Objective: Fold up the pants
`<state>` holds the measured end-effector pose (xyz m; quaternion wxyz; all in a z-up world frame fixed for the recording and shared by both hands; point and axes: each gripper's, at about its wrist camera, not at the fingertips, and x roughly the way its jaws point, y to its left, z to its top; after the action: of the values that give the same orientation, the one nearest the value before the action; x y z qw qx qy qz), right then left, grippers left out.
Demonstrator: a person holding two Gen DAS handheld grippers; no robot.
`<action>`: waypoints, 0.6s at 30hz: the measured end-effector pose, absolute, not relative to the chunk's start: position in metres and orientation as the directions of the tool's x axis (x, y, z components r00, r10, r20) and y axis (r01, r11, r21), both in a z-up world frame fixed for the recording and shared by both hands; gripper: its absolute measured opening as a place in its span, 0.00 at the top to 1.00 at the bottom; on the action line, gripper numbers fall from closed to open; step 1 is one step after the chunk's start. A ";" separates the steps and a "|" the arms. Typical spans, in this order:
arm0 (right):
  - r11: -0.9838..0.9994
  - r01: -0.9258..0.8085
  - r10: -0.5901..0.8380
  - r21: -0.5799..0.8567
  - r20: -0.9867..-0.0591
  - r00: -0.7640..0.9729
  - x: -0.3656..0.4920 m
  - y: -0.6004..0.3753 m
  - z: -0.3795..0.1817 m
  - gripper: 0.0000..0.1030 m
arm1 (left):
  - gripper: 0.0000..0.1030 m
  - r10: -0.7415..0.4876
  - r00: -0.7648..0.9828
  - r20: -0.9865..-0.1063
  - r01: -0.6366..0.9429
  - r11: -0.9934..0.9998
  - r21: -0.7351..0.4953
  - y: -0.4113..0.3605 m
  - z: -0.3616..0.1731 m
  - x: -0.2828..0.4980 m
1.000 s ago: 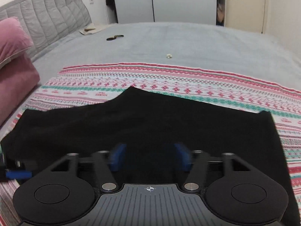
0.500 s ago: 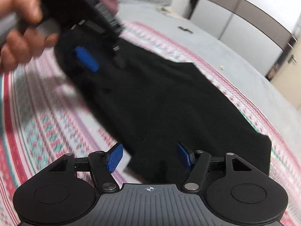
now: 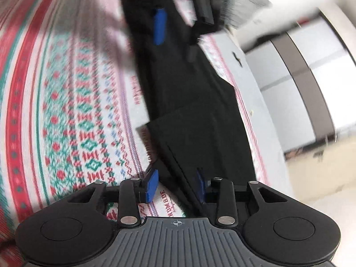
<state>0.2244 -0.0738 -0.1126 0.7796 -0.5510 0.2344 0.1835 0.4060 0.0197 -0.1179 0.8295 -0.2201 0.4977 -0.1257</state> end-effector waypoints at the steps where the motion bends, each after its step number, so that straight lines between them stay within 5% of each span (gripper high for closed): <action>1: 0.313 -0.547 0.028 -0.777 -0.568 0.823 0.223 -0.074 -0.116 0.68 | 0.18 -0.425 0.471 -0.773 -0.009 0.874 -0.486 0.019 -0.119 0.406; 6: 0.304 -0.561 0.043 -0.770 -0.577 0.816 0.215 -0.068 -0.125 0.84 | 0.18 -0.415 0.459 -0.786 0.003 0.885 -0.465 0.010 -0.123 0.405; 8: 0.360 -0.556 0.039 -0.749 -0.583 0.811 0.220 -0.068 -0.119 0.99 | 0.18 -0.421 0.454 -0.785 0.010 0.884 -0.468 0.008 -0.124 0.404; 10: 0.501 -0.515 0.058 -0.696 -0.566 0.822 0.227 -0.073 -0.102 1.00 | 0.18 -0.438 0.451 -0.778 0.011 0.874 -0.486 0.008 -0.123 0.404; 14: 0.852 -0.408 0.167 -0.327 -0.570 0.805 0.247 -0.119 -0.036 1.00 | 0.18 -0.500 0.443 -0.744 -0.006 0.828 -0.560 0.012 -0.124 0.404; 18: 0.956 -0.295 0.245 0.002 -0.563 0.789 0.261 -0.171 -0.011 1.00 | 0.18 -0.581 0.418 -0.698 -0.043 0.755 -0.654 0.009 -0.136 0.403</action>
<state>0.2615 -0.1711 -0.0114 0.9449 -0.0430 0.2914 0.1428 0.4026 0.0089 -0.1357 0.7848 -0.3050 0.5115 -0.1716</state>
